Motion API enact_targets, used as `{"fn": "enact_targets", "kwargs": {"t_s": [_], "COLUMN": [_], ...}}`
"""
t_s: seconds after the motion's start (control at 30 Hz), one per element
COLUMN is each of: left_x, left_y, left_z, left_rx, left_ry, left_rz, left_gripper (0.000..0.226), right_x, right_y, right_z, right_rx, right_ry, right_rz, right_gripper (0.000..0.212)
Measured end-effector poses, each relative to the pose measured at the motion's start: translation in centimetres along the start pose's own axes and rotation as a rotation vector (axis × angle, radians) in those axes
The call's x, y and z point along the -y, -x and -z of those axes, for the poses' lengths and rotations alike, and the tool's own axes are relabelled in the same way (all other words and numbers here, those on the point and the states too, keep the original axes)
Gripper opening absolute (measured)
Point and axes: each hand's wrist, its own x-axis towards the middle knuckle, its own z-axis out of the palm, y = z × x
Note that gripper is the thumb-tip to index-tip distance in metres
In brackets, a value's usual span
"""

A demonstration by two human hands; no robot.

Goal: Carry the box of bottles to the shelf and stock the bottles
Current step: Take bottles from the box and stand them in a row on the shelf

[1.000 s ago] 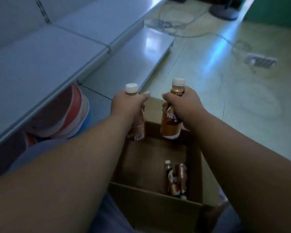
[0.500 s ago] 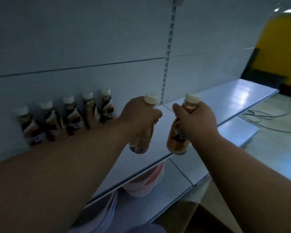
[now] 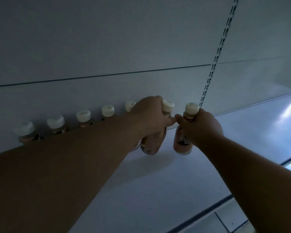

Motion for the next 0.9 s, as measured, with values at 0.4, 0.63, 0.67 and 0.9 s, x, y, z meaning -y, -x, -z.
{"fn": "enact_targets", "kwargs": {"t_s": [0.4, 0.63, 0.67, 0.9], "left_x": [0.7, 0.5, 0.4, 0.2], "left_y": [-1.4, -1.5, -1.5, 0.4], "left_z": [-0.2, -0.1, -0.2, 0.6], "left_rx": [0.034, 0.013, 0.025, -0.080], "left_ry": [-0.456, -0.711, -0.748, -0.778], "left_rz": [-0.155, -0.146, -0.139, -0.173], "left_gripper": [0.027, 0.034, 0.037, 0.046], "right_x": [1.9, 3.2, 3.3, 3.3], "right_y": [-2.0, -3.6, -3.8, -0.9], "right_z": [-2.2, -2.6, -2.8, 0.1], "right_rx": [0.147, 0.249, 0.251, 0.204], "right_ry": [-0.149, -0.280, -0.299, -0.111], "right_rz": [0.042, -0.012, -0.025, 0.022], "right_gripper": [0.035, 0.011, 0.013, 0.047]}}
